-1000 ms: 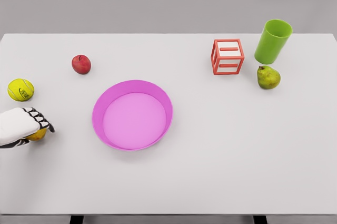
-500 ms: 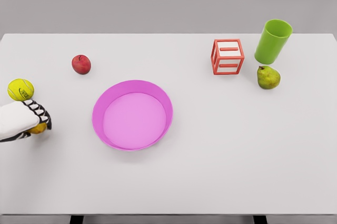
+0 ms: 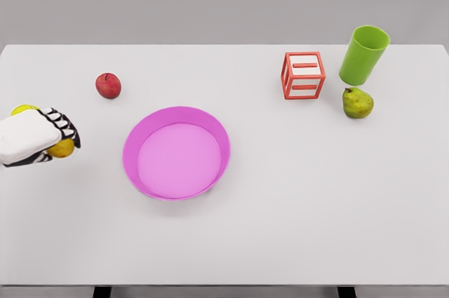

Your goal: Put the lemon on the plate with left arm

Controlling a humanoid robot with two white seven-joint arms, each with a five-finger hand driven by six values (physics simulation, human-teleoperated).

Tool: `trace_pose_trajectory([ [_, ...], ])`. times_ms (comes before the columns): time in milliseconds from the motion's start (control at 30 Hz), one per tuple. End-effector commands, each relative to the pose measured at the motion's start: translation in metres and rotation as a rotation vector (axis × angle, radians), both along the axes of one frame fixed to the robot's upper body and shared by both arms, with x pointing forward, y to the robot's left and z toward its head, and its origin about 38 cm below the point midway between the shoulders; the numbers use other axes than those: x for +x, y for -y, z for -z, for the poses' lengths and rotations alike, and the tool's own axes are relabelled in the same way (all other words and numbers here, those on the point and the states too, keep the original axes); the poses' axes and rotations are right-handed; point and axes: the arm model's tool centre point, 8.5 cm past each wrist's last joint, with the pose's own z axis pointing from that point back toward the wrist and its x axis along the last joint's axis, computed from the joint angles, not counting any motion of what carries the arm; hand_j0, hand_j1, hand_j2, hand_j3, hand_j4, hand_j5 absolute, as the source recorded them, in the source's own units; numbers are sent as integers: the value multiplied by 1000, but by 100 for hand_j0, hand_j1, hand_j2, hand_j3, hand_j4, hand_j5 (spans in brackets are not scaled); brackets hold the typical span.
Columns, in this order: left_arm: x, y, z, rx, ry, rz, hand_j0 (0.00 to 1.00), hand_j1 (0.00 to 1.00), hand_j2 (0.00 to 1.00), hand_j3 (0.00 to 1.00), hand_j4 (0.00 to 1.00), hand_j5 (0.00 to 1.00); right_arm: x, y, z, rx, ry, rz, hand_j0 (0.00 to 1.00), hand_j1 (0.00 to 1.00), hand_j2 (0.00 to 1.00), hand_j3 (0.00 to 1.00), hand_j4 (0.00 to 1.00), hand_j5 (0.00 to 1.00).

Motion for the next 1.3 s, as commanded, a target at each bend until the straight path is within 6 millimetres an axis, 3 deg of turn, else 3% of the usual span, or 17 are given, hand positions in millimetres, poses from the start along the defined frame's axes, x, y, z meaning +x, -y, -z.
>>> trace_pose_trajectory([
  [0,0,4,3,-24,-3,2,54,54,54,54,54,54,0,0,0,0,1,1,100,100,100,100,100,100],
  [633,8,17,1,-79,31,12,52,52,52,52,52,52,0,0,0,1,-1,0,100,100,100,100,100,100],
  [1267,19,51,3,-154,50,69,52,52,52,52,52,52,0,0,0,1,-1,0,100,100,100,100,100,100],
])
